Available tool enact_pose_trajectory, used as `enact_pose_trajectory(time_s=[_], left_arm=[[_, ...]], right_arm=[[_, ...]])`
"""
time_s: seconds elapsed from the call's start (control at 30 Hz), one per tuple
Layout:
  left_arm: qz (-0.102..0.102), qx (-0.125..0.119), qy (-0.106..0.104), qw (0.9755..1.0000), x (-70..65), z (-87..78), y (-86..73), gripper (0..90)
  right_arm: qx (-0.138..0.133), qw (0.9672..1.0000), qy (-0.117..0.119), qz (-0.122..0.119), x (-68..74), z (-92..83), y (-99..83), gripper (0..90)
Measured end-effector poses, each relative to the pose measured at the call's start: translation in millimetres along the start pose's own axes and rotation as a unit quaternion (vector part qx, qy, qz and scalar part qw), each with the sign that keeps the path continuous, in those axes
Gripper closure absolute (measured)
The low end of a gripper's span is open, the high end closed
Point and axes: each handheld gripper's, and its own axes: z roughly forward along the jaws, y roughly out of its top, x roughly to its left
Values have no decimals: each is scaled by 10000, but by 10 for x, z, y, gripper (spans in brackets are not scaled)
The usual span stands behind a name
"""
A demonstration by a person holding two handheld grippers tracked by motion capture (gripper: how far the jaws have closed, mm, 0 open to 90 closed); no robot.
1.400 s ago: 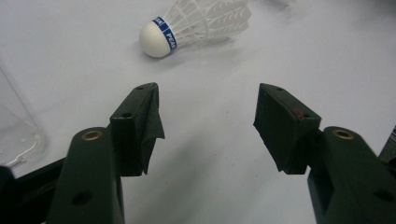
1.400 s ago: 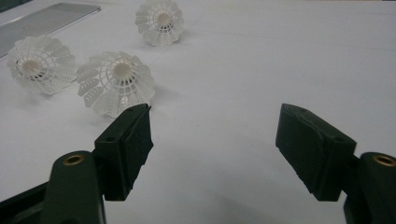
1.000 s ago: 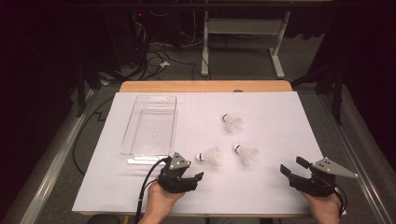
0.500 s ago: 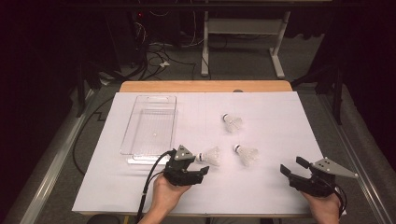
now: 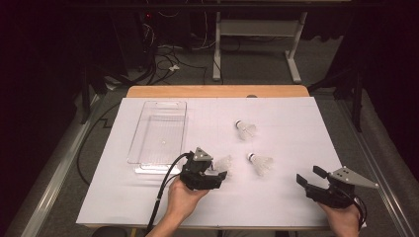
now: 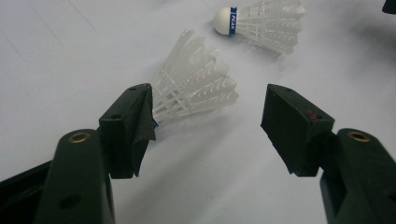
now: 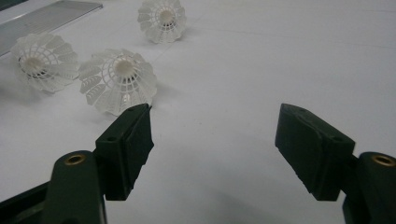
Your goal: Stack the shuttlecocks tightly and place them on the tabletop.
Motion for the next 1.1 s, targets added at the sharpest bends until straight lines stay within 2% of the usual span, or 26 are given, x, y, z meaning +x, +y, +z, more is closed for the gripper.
enact_pose_trajectory(time_s=[0.87, 1.1], left_arm=[[12, 354, 133, 9993, -39, 273, 387, 355], [-72, 497, 195, 9985, -10, 360, 411, 359]], right_arm=[[21, 10000, 9, 21, -7, 5, -2, 278], [29, 10000, 15, 33, -7, 6, -3, 278]])
